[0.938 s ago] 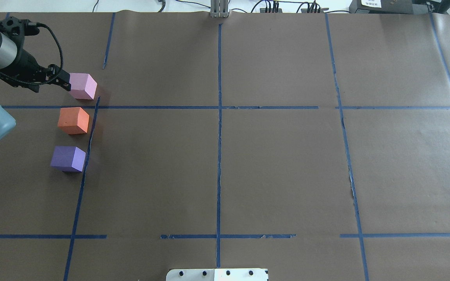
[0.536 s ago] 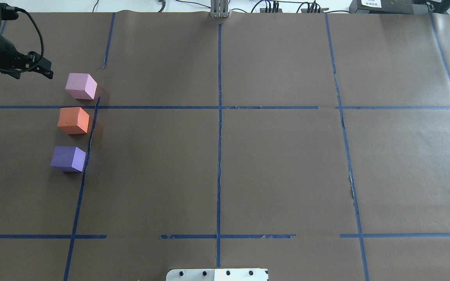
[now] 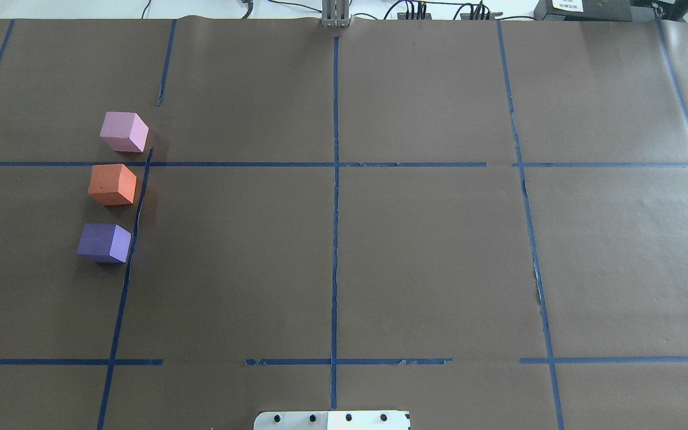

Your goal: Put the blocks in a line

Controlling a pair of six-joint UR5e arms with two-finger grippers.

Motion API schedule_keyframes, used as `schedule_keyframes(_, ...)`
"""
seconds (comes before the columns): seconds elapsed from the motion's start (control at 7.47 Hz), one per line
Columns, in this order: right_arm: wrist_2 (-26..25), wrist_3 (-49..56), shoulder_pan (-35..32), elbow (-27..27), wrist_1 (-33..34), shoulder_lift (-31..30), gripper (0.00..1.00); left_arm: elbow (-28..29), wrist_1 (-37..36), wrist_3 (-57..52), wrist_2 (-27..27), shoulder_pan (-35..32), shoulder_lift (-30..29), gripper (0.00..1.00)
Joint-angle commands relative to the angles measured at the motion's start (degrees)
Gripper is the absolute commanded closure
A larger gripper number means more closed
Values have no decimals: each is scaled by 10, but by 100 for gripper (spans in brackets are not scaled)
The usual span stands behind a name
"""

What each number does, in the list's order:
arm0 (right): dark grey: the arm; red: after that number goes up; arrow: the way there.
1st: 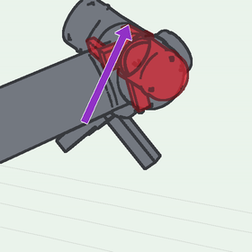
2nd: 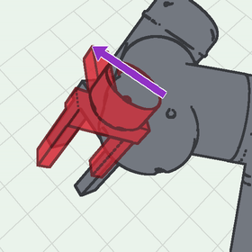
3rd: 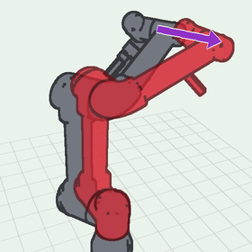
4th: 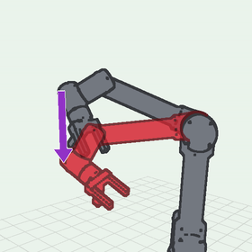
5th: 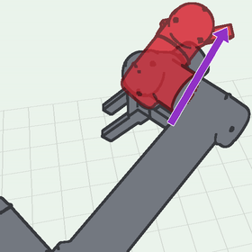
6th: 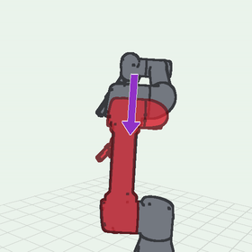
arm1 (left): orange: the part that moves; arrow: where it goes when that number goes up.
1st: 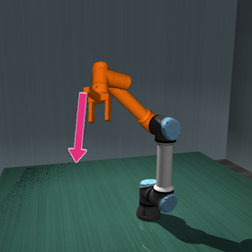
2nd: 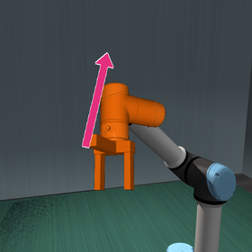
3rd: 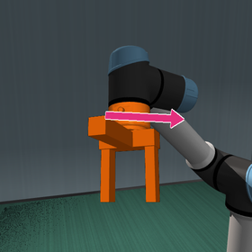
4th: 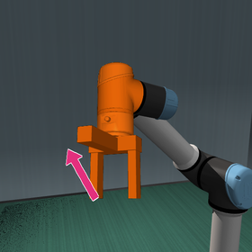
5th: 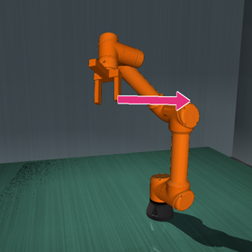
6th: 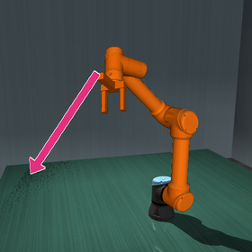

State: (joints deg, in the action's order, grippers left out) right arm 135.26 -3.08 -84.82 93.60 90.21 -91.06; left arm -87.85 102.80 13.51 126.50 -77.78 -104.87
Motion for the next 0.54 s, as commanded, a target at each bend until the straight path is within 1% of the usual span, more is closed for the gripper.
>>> schedule_keyframes(0.0, 0, 0, 0, 0, 0, 0, 0, 31, -2, -100, 14, -70, 20, 1)
schedule_keyframes(0.13, 0, 0, 0, 0, 0, 0, 0, 30, -1, -116, 56, -96, 45, 1)
schedule_keyframes(0.4, 0, 0, 0, 0, 0, 0, 0, 32, -4, -173, 60, -125, 76, 1)
